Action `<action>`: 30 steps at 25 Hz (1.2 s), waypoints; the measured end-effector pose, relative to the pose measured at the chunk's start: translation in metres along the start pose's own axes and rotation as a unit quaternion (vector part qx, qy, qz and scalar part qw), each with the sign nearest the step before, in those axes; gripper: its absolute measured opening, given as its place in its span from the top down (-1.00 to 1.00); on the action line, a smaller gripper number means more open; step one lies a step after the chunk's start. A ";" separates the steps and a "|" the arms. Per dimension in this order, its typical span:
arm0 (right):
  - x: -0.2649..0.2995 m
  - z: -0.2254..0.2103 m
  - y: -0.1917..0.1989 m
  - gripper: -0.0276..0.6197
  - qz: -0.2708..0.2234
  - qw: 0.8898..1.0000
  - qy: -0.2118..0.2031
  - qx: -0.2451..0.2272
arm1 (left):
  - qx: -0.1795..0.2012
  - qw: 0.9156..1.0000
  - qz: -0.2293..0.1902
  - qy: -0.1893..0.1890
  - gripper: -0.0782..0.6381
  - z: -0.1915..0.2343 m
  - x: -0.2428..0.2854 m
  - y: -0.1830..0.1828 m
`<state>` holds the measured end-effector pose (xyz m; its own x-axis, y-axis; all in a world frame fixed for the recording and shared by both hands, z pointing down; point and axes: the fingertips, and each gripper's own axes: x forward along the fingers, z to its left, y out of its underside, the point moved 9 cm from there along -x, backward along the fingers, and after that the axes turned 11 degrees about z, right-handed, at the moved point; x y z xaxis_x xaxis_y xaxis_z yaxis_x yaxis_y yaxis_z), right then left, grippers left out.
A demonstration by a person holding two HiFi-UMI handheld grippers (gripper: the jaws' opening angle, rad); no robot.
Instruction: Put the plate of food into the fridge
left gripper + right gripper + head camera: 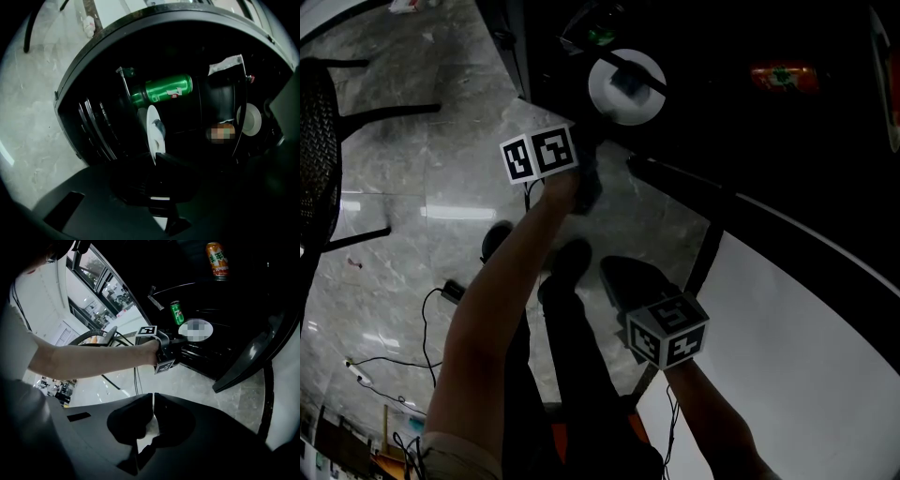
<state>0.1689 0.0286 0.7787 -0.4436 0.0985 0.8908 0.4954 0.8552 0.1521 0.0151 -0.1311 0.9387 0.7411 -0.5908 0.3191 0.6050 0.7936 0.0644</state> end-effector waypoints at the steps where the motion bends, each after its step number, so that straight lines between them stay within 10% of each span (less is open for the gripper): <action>1: -0.001 -0.002 0.001 0.83 0.000 1.000 0.001 0.001 | 0.000 1.000 -0.001 0.000 0.67 0.000 0.001 0.000; 30: 0.002 -0.012 0.006 0.83 -0.006 1.000 0.004 0.022 | -0.021 0.999 0.035 0.010 0.69 -0.005 0.025 -0.015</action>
<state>0.1798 0.0277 0.7865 -0.4430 0.0848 0.8925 0.4563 0.8783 0.1430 0.0255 -0.1583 0.9410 0.7871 -0.5375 0.3025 0.5630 0.8265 0.0035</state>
